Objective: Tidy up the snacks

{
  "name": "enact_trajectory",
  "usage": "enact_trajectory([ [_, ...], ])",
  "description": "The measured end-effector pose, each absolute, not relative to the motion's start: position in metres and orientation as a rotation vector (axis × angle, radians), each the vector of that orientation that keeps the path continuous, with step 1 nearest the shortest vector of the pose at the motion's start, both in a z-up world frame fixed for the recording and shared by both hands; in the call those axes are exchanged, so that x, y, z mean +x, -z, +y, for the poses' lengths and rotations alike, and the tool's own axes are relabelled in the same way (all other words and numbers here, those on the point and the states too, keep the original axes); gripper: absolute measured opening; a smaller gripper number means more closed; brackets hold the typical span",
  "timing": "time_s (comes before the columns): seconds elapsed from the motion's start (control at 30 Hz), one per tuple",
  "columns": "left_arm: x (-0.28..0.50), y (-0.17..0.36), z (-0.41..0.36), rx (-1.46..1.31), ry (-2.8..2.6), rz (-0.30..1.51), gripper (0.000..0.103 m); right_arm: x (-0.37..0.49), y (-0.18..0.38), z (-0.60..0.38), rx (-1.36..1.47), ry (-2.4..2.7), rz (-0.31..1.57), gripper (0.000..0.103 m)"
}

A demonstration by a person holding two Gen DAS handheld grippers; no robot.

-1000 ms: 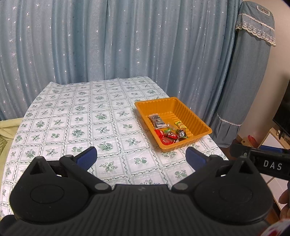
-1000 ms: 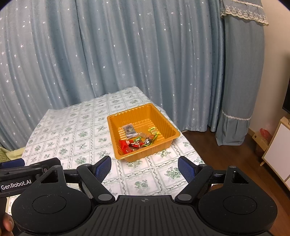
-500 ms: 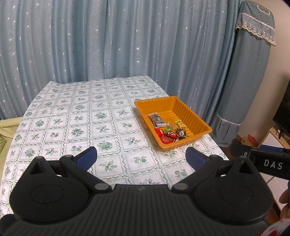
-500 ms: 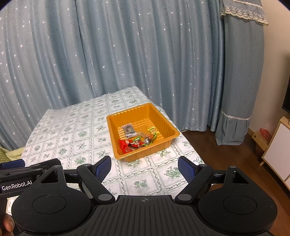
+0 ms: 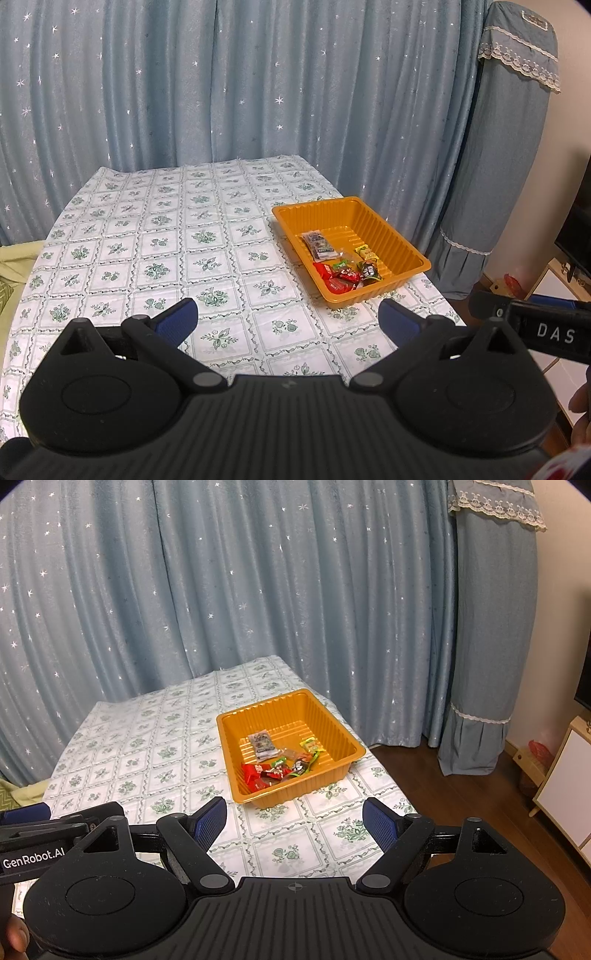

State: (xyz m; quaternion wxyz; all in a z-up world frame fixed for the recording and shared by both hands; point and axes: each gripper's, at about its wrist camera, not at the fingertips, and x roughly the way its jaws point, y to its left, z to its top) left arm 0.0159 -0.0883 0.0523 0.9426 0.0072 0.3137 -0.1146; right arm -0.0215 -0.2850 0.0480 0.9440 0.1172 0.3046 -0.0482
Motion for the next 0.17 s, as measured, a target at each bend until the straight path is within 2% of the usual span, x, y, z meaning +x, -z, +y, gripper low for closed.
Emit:
enact_trajectory([
  [0.17,0.014,-0.0525,-0.0863,0.012,0.223,0.624,0.103,-0.0229,-0.0454,-0.2846,0.241,0.102,0.618,0.08],
])
